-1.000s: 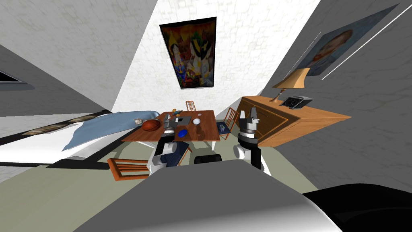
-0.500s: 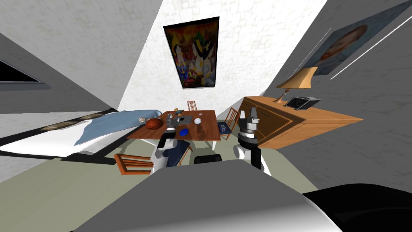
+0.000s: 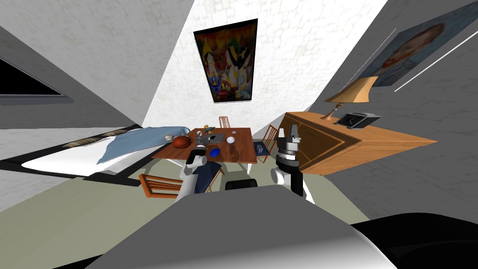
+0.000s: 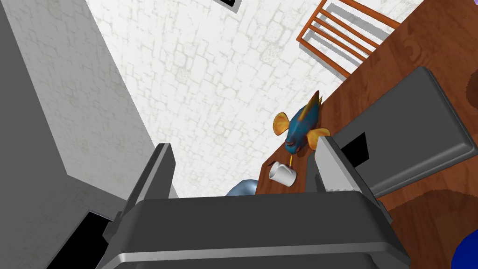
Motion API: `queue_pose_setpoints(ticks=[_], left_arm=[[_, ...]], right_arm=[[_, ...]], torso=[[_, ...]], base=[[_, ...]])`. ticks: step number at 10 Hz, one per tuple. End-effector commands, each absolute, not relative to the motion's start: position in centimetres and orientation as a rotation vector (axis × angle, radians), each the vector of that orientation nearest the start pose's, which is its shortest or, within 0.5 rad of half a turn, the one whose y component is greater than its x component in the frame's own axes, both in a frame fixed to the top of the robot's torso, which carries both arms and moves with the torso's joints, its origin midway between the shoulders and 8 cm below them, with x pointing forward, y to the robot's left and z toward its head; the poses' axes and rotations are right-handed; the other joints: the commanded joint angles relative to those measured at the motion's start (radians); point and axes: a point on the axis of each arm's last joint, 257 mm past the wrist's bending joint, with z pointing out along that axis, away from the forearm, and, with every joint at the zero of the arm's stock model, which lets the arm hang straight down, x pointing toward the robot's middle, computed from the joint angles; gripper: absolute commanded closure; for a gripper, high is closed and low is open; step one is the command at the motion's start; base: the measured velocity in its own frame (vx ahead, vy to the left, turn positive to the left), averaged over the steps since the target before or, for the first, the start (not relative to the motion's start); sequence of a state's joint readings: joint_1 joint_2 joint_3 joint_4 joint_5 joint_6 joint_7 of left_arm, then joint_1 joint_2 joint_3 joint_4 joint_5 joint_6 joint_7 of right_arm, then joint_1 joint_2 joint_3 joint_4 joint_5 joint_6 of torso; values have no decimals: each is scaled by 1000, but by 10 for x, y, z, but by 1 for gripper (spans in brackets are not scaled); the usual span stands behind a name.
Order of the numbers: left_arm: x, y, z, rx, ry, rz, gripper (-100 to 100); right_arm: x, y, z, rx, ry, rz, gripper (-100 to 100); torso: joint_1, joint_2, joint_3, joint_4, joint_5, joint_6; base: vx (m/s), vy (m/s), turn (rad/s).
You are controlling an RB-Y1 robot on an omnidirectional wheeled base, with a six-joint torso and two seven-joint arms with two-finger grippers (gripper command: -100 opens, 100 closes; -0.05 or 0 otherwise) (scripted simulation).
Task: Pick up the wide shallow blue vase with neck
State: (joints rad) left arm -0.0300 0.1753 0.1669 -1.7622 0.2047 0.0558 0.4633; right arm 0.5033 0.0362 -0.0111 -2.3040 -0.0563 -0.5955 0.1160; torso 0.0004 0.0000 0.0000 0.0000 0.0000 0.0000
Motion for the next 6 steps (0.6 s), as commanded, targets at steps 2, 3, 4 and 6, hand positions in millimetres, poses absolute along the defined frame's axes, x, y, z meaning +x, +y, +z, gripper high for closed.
queue_pose_setpoints(ticks=[2, 3, 4, 6], left_arm=[[563, 346, -130, -1533, 719, -1590, -100], [567, 346, -142, -1568, 733, -1572, -100], [567, 346, -142, -1568, 733, -1572, -100], [581, 348, -158, -1658, 729, -1566, -100]], right_arm=[[318, -291, 51, 585, 491, 1234, 0], [318, -291, 51, 585, 491, 1234, 0], [318, -291, 51, 585, 491, 1234, 0], [318, -291, 51, 585, 491, 1234, 0]], torso=[[0, 0, 0, 0, 0, 0], [0, 0, 0, 0, 0, 0], [0, 0, 0, 0, 0, 0], [0, 0, 0, 0, 0, 0]], base=[[-7, 8, 38], [-4, 10, 18], [-1, 5, -7], [-2, 10, 30]])
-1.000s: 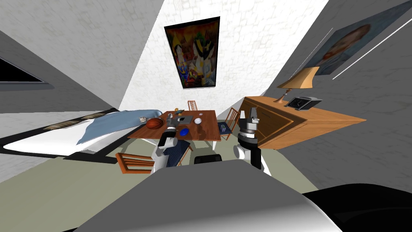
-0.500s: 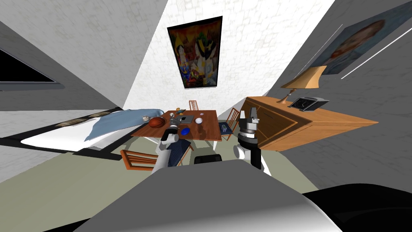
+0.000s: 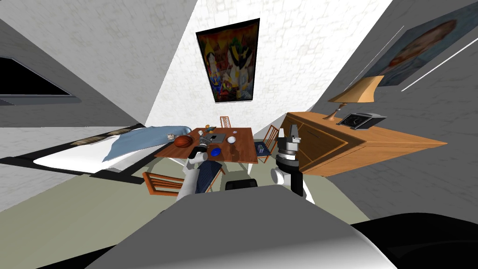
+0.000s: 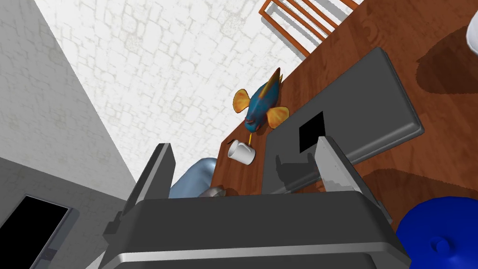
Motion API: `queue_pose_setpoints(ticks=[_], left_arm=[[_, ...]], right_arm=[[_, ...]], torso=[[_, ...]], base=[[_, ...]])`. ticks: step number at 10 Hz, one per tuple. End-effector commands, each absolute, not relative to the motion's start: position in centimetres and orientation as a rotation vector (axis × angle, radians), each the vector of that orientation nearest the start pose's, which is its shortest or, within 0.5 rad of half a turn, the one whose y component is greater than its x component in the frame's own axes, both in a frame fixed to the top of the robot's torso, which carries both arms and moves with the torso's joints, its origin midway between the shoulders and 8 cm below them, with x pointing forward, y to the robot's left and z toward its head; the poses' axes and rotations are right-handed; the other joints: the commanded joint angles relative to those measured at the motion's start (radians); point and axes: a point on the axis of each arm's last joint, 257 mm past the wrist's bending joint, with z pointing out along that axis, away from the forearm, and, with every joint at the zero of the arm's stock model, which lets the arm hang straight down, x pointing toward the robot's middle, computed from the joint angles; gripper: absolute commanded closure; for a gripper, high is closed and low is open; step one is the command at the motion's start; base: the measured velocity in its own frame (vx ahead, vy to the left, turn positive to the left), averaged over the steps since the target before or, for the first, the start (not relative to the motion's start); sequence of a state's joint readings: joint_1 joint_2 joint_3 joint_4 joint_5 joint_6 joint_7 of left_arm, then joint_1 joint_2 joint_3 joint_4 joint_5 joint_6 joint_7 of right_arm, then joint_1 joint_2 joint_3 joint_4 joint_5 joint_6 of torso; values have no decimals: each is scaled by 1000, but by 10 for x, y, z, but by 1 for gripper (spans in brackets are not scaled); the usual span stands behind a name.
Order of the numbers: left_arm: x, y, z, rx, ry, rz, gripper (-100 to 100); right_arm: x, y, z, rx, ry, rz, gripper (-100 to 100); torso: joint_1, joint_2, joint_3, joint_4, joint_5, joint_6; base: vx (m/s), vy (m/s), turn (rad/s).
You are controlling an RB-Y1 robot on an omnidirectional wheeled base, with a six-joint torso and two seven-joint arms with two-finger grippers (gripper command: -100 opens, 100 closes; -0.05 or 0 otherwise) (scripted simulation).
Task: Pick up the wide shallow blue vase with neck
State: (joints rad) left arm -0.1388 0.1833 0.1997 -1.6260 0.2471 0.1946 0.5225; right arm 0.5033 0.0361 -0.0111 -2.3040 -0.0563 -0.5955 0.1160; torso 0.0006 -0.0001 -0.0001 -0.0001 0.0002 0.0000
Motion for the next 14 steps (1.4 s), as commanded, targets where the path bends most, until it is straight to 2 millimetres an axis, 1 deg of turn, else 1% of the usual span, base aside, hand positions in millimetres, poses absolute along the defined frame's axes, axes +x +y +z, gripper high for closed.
queue_pose_setpoints(ticks=[1, 2, 3, 4, 5, 6, 7, 8, 9, 10, 11, 12, 13, 14], left_arm=[[581, 348, -158, -1658, 729, -1566, -100], [592, 348, -165, -1729, 719, -1569, -100], [593, 349, -174, -1749, 724, -1556, -100], [593, 349, -174, -1749, 724, -1556, -100], [603, 348, -181, -1820, 716, -1556, -100], [604, 349, -191, -1840, 721, -1542, -100], [613, 348, -191, -1894, 707, -1549, -100], [613, 348, -206, -1930, 718, -1523, -100], [623, 346, -203, -1976, 706, -1532, -100], [621, 347, -218, -2011, 715, -1505, -100], [621, 347, -222, -2019, 716, -1499, -100], [628, 345, -226, -2084, 712, -1488, -100], [627, 346, -237, -2106, 714, -1469, -100], [634, 343, -236, -2155, 708, -1465, -100]], right_arm=[[318, -291, 51, 585, 491, 1234, 0], [318, -291, 51, 585, 491, 1234, 0], [318, -291, 51, 585, 491, 1234, 0], [318, -291, 51, 585, 491, 1234, 0], [318, -291, 51, 585, 491, 1234, 0], [318, -291, 51, 585, 491, 1234, 0], [318, -291, 51, 585, 491, 1234, 0], [318, -291, 51, 585, 491, 1234, 0], [318, -291, 51, 585, 491, 1234, 0], [318, -291, 51, 585, 491, 1234, 0], [318, -291, 51, 585, 491, 1234, 0], [318, -291, 51, 585, 491, 1234, 0], [318, -291, 51, 585, 491, 1234, 0], [318, -291, 51, 585, 491, 1234, 0]], torso=[[0, 0, 0, 0, 0, 0], [0, 0, 0, 0, 0, 0], [0, 0, 0, 0, 0, 0], [0, 0, 0, 0, 0, 0], [0, 0, 0, 0, 0, 0], [0, 0, 0, 0, 0, 0], [0, 0, 0, 0, 0, 0], [0, 0, 0, 0, 0, 0], [0, 0, 0, 0, 0, 0], [1, 0, 0, 0, 0, 0], [0, 0, 0, 0, 0, 0], [0, 0, 0, 0, 0, 0], [0, 0, 0, 0, 0, 0], [1, 0, 0, 0, 0, 0]], base=[[-2, 6, -3], [-3, 12, 27], [1, 13, 10], [1, 7, -2], [-1, 14, 14], [1, 15, 5], [2, 20, 3], [4, 19, -4], [3, 22, -8], [4, 20, -7], [1, 10, -1], [2, 18, -17], [3, 23, -16], [6, 27, -37]])
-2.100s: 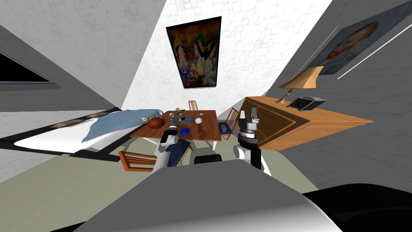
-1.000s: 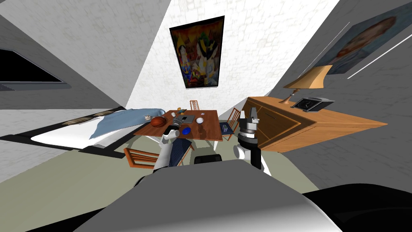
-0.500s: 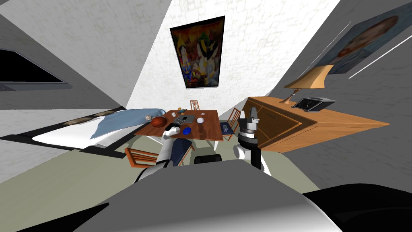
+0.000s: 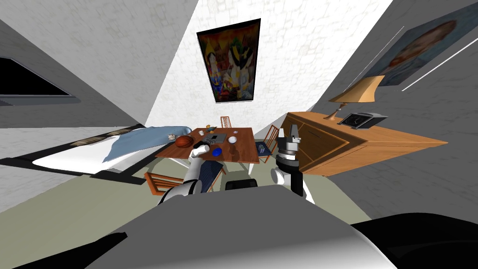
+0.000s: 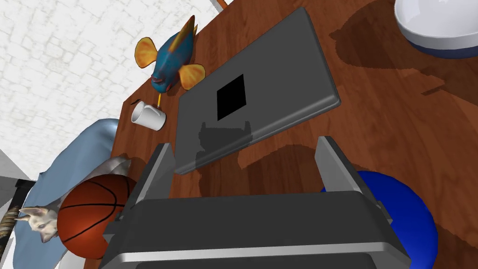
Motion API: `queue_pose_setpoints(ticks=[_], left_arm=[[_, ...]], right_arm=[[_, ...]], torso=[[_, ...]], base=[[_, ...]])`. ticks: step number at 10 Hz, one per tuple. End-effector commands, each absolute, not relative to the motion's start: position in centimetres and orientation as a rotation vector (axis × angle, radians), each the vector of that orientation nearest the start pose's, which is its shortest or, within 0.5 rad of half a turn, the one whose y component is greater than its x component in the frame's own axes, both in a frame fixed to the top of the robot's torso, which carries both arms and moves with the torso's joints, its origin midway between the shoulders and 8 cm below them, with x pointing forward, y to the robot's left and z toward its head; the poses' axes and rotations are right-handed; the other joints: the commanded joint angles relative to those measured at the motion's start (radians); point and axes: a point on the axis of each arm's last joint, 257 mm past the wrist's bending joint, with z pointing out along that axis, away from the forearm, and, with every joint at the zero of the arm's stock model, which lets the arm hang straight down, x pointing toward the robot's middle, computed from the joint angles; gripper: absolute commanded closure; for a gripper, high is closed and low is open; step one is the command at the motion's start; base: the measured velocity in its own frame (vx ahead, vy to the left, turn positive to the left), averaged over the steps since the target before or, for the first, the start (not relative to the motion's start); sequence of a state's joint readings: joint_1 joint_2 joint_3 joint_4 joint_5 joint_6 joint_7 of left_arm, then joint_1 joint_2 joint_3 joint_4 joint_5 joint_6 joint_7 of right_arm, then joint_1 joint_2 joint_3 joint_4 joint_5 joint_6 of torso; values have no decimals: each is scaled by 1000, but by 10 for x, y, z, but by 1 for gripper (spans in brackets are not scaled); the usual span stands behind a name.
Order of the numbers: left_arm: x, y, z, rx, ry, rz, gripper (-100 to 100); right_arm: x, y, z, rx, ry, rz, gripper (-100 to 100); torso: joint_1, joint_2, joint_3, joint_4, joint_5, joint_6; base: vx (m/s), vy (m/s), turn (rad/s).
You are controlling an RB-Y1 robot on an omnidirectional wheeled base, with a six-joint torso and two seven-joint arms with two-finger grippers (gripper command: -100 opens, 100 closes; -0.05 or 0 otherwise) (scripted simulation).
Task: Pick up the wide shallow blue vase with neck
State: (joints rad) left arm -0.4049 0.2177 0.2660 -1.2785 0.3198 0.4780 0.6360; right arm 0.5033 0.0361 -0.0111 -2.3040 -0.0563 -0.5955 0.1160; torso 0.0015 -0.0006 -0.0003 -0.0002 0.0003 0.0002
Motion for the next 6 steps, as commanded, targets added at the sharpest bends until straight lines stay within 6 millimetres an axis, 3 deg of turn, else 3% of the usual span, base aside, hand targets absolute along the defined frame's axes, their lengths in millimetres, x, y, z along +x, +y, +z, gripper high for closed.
queue_pose_setpoints(ticks=[1, 2, 3, 5, 6], left_arm=[[631, 344, -252, -2190, 713, -1435, -100], [638, 343, -248, -2231, 705, -1432, -100], [634, 343, -263, -2265, 712, -1401, -100], [638, 342, -267, -2324, 710, -1374, -100], [634, 342, -279, -2348, 711, -1351, -100]], right_arm=[[318, -291, 51, 585, 491, 1234, 0], [318, -291, 51, 585, 491, 1234, 0], [318, -291, 51, 585, 491, 1234, 0], [318, -291, 51, 585, 491, 1234, 0], [318, -291, 51, 585, 491, 1234, 0]], torso=[[0, 0, 0, 0, 0, 0], [0, 0, 0, 0, 0, 0], [0, 0, 0, 0, 0, 0], [-1, 0, 0, 0, 0, 0], [-1, 0, 0, 0, 0, 0]], base=[[9, 25, -20], [12, 28, -42], [7, 29, -23], [4, 16, -19], [10, 25, -39]])
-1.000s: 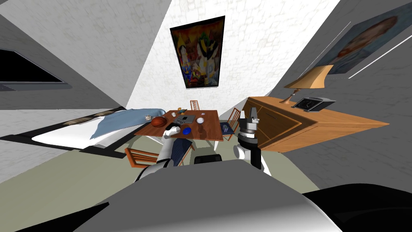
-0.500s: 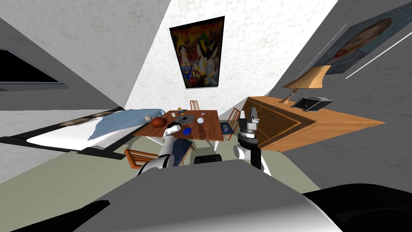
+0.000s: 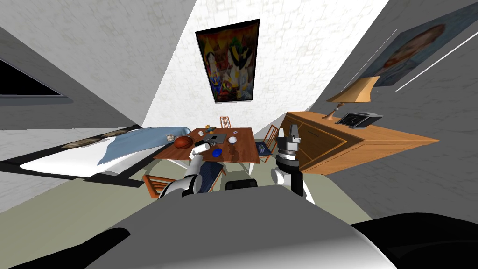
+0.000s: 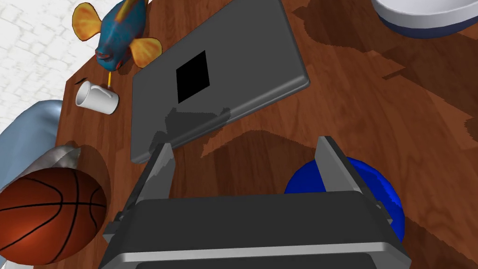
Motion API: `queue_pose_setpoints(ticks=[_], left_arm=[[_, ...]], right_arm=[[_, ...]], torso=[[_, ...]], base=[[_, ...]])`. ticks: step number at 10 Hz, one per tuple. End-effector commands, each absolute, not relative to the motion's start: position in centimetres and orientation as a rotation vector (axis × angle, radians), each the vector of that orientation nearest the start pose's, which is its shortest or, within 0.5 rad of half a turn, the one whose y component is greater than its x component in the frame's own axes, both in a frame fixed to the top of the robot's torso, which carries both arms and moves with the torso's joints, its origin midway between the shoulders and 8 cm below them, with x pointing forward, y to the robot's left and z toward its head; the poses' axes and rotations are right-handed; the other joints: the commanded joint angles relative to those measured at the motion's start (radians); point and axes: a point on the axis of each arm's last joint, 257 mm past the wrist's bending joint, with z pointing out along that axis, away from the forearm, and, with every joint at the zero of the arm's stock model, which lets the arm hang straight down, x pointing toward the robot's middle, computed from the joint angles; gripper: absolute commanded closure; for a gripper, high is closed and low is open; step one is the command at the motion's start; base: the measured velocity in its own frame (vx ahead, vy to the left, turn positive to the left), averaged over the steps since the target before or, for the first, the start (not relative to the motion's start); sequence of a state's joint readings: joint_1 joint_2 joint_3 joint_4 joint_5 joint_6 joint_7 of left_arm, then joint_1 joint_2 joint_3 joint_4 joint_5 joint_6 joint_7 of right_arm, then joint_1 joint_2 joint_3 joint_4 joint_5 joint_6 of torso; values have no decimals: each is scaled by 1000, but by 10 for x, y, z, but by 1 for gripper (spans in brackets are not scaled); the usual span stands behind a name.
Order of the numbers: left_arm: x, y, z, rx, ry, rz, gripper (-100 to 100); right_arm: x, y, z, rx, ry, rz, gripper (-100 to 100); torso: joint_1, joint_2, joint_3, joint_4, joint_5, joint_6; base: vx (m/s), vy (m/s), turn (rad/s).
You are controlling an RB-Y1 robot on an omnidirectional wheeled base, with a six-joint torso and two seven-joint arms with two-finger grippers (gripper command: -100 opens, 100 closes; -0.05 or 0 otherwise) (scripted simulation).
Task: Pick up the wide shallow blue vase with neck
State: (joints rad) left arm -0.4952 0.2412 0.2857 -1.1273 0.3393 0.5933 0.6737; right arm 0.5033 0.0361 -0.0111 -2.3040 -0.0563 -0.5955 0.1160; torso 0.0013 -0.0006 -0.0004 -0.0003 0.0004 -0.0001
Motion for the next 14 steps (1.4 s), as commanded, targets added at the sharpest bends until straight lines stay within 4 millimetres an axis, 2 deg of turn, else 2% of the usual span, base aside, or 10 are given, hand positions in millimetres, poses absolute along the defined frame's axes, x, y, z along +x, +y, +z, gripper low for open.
queue_pose_setpoints(ticks=[1, 2, 5, 6, 7, 8, 9, 14], left_arm=[[638, 341, -279, -2395, 708, -1330, -100], [634, 342, -291, -2422, 710, -1303, -100], [632, 342, -303, -2492, 708, -1251, -100], [633, 341, -301, -2530, 707, -1227, -100], [628, 342, -314, -2558, 706, -1196, -100], [628, 342, -313, -2594, 704, -1168, -100], [623, 343, -325, -2619, 703, -1139, -100], [609, 346, -345, -2729, 695, -1018, -100]], right_arm=[[318, -291, 51, 585, 491, 1234, 0], [318, -291, 51, 585, 491, 1234, 0], [318, -291, 51, 585, 491, 1234, 0], [318, -291, 51, 585, 491, 1234, 0], [318, -291, 51, 585, 491, 1234, 0], [318, -291, 51, 585, 491, 1234, 0], [318, -291, 51, 585, 491, 1234, 0], [318, -291, 51, 585, 491, 1234, 0]], torso=[[0, 0, 0, 0, 0, 0], [1, 0, 0, 0, 0, 0], [-1, 0, 0, 0, 0, 0], [0, 0, 0, 0, 0, 0], [0, 0, 0, 0, 0, 0], [0, 0, 0, 0, 0, 0], [1, 0, 0, 0, 0, 0], [0, 0, 0, 0, 0, 0]], base=[[7, 37, -72], [9, 33, -31], [10, 17, -32], [14, 32, -72], [12, 34, -41], [10, 37, -59], [10, 30, -52], [10, 28, -51]])
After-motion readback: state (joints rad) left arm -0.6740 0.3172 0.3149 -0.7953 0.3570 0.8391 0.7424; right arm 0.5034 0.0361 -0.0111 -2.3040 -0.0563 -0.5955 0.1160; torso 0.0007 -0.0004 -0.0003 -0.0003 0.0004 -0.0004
